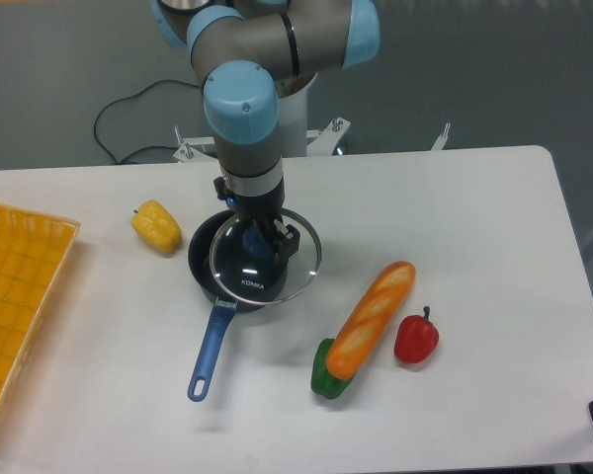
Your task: Place the lid on the table
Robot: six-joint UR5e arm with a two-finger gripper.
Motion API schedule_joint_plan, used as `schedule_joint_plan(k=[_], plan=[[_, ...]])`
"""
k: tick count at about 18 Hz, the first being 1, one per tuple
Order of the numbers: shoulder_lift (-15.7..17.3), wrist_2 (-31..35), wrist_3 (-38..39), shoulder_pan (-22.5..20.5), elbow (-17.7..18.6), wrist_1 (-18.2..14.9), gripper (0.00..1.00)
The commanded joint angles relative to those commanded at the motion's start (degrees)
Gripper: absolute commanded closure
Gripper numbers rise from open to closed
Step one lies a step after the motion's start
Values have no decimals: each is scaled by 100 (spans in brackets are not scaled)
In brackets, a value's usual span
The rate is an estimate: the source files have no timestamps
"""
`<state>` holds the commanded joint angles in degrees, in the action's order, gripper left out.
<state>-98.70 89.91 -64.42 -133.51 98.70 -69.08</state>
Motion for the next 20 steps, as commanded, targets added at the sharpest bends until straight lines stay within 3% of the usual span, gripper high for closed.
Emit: schedule_joint_plan(k=[10,20], plan=[[44,0,-201,-88,44,-26,48],[123,35,-579,-272,44,-263,48]])
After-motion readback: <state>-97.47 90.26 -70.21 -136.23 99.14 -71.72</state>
